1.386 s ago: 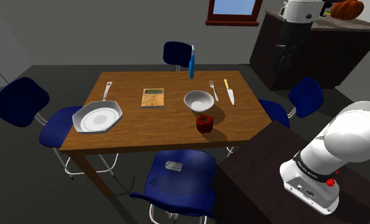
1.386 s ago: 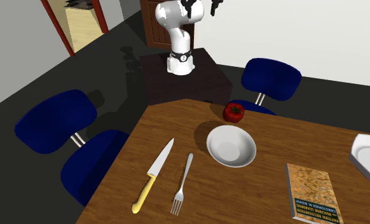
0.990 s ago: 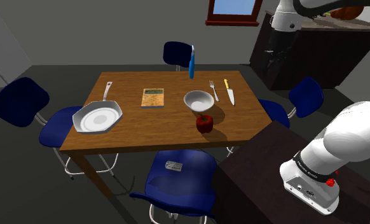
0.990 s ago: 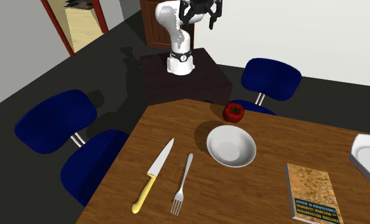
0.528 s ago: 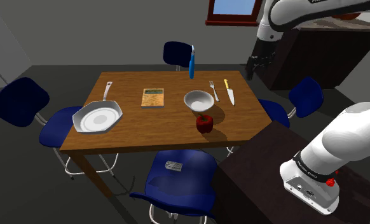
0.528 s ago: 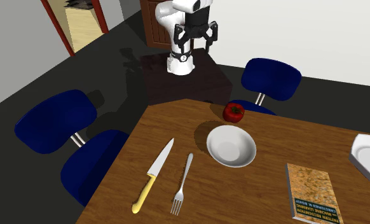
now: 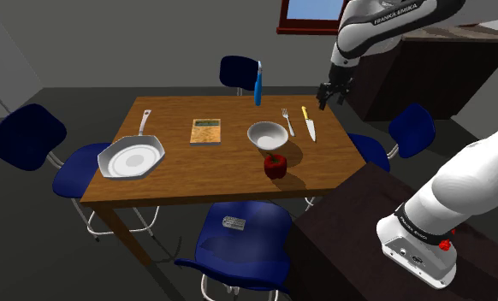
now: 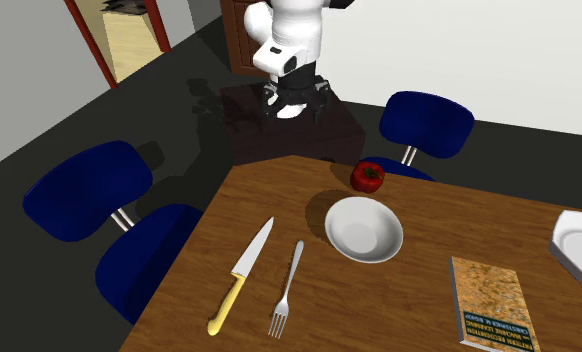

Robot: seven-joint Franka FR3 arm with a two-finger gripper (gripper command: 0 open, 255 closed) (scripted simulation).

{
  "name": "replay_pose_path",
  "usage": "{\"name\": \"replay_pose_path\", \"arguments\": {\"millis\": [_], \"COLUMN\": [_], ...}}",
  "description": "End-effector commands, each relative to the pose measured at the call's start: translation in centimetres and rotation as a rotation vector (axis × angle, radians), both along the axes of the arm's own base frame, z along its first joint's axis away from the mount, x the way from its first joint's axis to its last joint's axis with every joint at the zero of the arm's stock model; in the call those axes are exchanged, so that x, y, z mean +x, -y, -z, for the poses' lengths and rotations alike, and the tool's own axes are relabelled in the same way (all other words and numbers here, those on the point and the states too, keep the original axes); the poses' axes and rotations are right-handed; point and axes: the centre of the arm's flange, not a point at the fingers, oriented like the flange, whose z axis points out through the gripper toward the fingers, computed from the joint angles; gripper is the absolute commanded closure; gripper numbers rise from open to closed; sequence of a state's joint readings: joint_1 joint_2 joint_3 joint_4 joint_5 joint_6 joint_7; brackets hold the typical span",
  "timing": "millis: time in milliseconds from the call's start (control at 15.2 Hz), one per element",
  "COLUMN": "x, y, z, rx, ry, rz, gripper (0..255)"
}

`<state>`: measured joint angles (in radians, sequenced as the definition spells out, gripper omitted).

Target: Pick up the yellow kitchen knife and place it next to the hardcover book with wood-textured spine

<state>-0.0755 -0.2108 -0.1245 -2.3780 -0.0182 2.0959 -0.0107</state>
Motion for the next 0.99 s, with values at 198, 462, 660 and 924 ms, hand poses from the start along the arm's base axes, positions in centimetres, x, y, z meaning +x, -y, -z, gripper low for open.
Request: {"name": "replay_pose_path", "arguments": {"millis": [198, 462, 660, 924], "x": [4.1, 7.2, 9.5, 12.5], "y": [3.4, 6.1, 8.2, 11.2], "z": [4.0, 7.1, 9.4, 12.4], "rx": [-0.002, -0.003, -0.004, -0.005], "ry": [0.014, 0.024, 0.032, 0.042], "rz": [0.047, 0.084, 0.112, 0.15], "gripper": [0, 0, 0, 0]}}
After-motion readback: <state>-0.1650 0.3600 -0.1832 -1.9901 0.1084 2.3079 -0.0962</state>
